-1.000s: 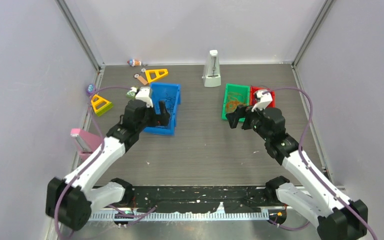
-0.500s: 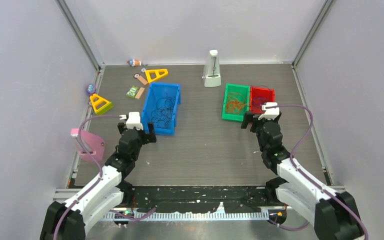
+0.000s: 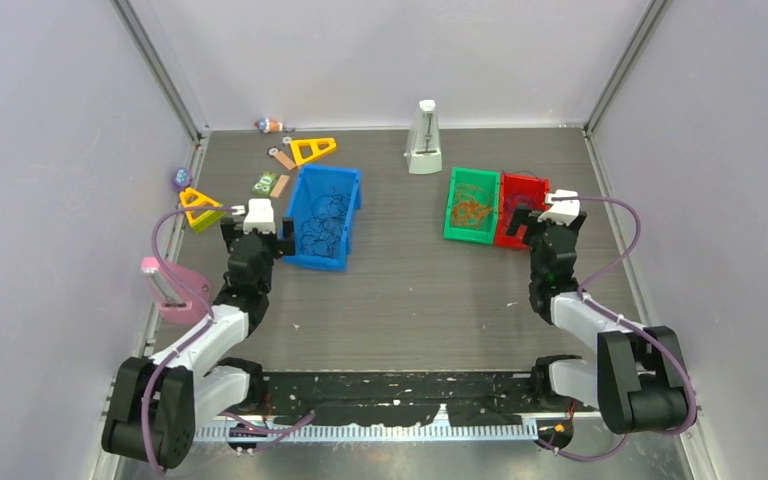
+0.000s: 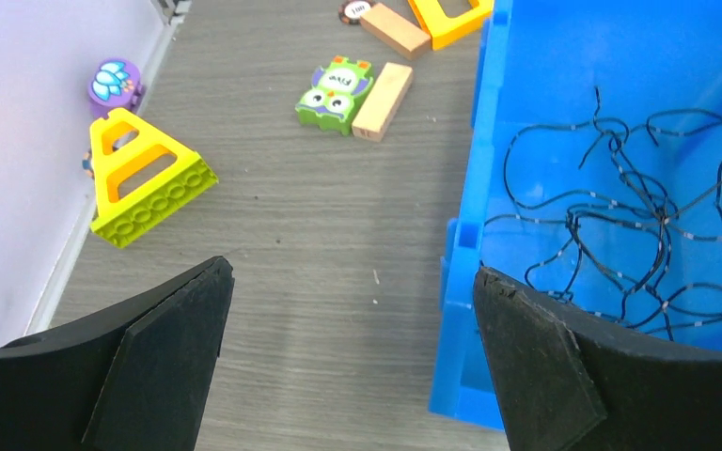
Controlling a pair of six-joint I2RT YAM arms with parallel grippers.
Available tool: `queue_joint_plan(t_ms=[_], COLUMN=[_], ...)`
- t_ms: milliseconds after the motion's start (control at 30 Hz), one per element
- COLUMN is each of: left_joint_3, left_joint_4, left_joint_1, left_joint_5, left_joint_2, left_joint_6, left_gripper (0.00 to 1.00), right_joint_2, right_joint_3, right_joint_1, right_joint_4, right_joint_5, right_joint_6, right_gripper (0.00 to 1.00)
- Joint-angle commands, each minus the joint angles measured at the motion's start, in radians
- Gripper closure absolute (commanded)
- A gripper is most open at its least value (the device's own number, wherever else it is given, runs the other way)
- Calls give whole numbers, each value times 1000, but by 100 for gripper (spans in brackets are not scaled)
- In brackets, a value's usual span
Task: Untangle the cables
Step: Reset both arms
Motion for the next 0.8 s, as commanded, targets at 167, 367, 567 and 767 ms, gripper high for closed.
queue_joint_plan(t_ms=[167,367,567,767], left_joint_3=[36,5,-92,-65], left_joint_4=[133,161,203,241], left_joint_1=[49,51,53,92], left_joint_5=[69,50,-16,18], left_joint_2=[12,-9,-69,71], left_joint_6=[34,24,28,16], left_gripper=[2,4,3,5], right_joint_2=[-5,154,185,183], right_joint_3=[34,-75,-115,-116], right_joint_1=[-2,-2,-8,-6], right_joint_4=[-16,279,365,371], right_joint_5=[-97,-69,-63,-64], right_joint_6=[-90,-82,-77,-76], right_gripper=[6,11,4,5])
